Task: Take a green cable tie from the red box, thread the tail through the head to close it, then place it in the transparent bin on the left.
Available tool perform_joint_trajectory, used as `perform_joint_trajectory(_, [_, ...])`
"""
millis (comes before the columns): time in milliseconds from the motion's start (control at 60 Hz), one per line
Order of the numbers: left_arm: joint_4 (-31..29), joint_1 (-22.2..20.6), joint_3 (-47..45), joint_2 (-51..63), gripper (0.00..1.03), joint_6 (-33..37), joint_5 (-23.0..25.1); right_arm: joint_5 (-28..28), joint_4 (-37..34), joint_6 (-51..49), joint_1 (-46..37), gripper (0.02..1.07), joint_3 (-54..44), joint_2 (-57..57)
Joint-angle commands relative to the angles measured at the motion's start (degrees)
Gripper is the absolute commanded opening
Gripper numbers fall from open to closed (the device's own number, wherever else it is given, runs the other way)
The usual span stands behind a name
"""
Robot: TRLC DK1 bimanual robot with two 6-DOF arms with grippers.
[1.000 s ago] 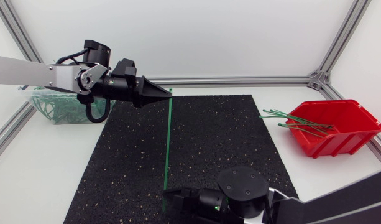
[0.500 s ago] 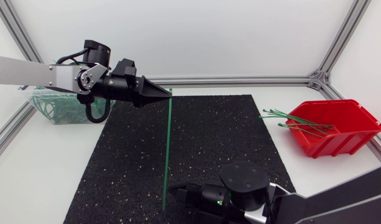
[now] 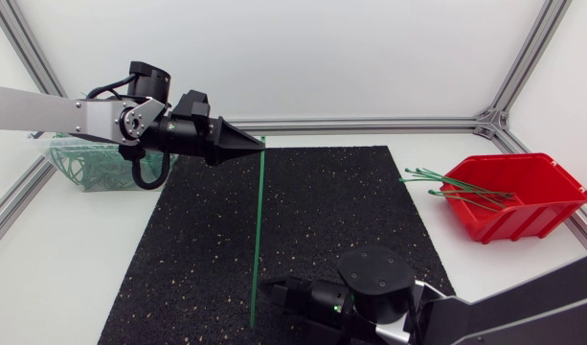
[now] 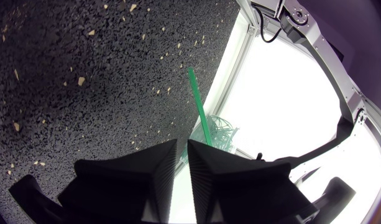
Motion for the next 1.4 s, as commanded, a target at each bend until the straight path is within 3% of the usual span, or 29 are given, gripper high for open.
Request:
perform_joint_trajectory(0, [0.3, -0.1, 0.6, 0.2, 0.04, -1.5, 1.2, 0.5, -0.1, -0.2, -0.9, 0.33, 1.0, -1.3])
perform_joint_trajectory(450, [0.3, 0.1, 1.6, 1.2, 0.04, -2.3, 1.2, -0.3, -0.7, -0.7, -2.0, 0.34, 3.4, -4.2])
perform_joint_trajectory(783, [0.3, -0.1, 2.1, 1.3, 0.04, -2.6, 1.2, -2.7, -1.9, -0.9, -9.3, 0.34, 6.8, -3.3])
perform_joint_trajectory(1383, [0.3, 1.4, 2.7, 2.5, 0.04, -2.4, 1.2, -3.4, -2.3, -1.6, -11.1, 0.34, 9.3, -3.7])
